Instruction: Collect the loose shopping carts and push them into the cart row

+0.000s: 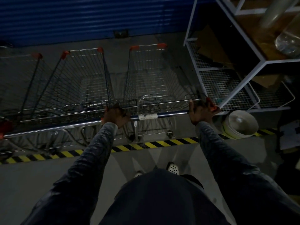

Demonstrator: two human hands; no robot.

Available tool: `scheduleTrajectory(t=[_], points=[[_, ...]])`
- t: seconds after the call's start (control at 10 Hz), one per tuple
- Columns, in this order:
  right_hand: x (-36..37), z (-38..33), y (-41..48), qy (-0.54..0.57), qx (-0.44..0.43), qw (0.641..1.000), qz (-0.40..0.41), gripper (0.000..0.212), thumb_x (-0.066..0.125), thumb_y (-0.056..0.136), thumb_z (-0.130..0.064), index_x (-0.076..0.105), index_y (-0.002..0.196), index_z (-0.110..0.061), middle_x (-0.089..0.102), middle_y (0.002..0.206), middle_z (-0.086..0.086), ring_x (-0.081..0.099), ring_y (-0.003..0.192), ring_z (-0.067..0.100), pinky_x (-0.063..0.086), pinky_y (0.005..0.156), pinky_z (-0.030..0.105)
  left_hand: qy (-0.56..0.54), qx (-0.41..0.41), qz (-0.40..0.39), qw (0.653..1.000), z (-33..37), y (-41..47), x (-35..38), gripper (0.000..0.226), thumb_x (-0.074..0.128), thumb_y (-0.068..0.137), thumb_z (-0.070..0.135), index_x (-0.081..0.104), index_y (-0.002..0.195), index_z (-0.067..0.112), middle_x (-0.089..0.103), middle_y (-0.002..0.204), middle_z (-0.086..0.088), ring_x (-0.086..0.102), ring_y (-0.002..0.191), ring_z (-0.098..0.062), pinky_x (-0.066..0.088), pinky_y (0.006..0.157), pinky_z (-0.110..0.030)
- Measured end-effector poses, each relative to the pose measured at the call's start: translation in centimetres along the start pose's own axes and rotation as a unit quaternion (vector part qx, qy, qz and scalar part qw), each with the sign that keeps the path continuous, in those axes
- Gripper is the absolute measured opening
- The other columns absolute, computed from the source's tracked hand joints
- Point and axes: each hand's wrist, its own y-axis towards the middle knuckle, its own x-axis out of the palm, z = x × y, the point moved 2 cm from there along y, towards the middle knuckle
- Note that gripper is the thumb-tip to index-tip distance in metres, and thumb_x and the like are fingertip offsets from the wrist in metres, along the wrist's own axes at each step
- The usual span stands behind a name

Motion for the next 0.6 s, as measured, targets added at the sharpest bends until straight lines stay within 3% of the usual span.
scheduleTrajectory(t=[0.1, 0.2, 0.4, 0.5, 0.6], points=[[0.4, -0.1, 0.3, -0.018, 0.006, 1.000, -0.008, 0.083, 0.007, 0.101, -0.063, 0.079, 0.095, -0.023, 0.059, 0.139, 0.004, 0.020, 0.148, 0.024, -0.001, 0.108, 0.073, -0.025, -0.028, -0.003, 0.999, 0.2, 0.6, -0.2, 0.051, 0.039, 0.097, 0.052, 0.074, 0.102, 0.016, 0.069, 0.113, -0.010, 0.058, 0.117, -0.029, 0.037, 0.106, -0.042], [0.7, 0.1, 0.4, -0.021, 0.006, 1.000, 0.000, 0.086, 0.004, 0.101, -0.065, 0.079, 0.092, -0.022, 0.060, 0.138, 0.003, 0.020, 0.148, 0.022, 0.000, 0.108, 0.073, 0.038, -0.026, 0.009, 0.999, 0.7, 0.3, 0.4, 0.051, 0.034, 0.100, 0.049, 0.073, 0.105, 0.017, 0.068, 0.118, -0.008, 0.054, 0.121, -0.027, 0.032, 0.110, -0.043], [0.3, -1.0, -1.0, 0.010, -0.014, 0.996, 0.088, 0.055, 0.036, 0.106, -0.046, 0.075, 0.100, -0.008, 0.065, 0.127, 0.016, 0.034, 0.142, 0.032, 0.000, 0.115, 0.059, 0.009, -0.068, -0.047, 0.997, 0.8, 0.2, 0.0, 0.041, 0.039, 0.097, 0.048, 0.070, 0.101, 0.021, 0.066, 0.121, -0.002, 0.047, 0.127, -0.026, 0.027, 0.113, -0.049], [1.2, -1.7, -1.1, -0.020, -0.041, 0.998, 0.049, 0.068, 0.021, 0.104, -0.055, 0.073, 0.095, -0.012, 0.069, 0.109, 0.014, 0.048, 0.124, 0.034, 0.018, 0.116, 0.059, -0.049, -0.114, -0.092, 0.988, 0.9, 1.0, -0.7, 0.045, 0.051, 0.094, 0.054, 0.065, 0.123, 0.023, 0.056, 0.139, -0.008, 0.042, 0.135, -0.032, 0.031, 0.111, -0.054], [1.2, -4.3, 0.2, -0.042, -0.099, 0.994, -0.025, 0.070, 0.015, 0.103, -0.058, 0.072, 0.099, -0.017, 0.064, 0.119, 0.015, 0.050, 0.120, 0.037, 0.030, 0.106, 0.063, -0.084, -0.064, -0.122, 0.987, 1.2, 2.7, -2.1, 0.067, 0.053, 0.090, 0.064, 0.057, 0.137, 0.017, 0.052, 0.146, -0.012, 0.044, 0.137, -0.034, 0.026, 0.116, -0.056]])
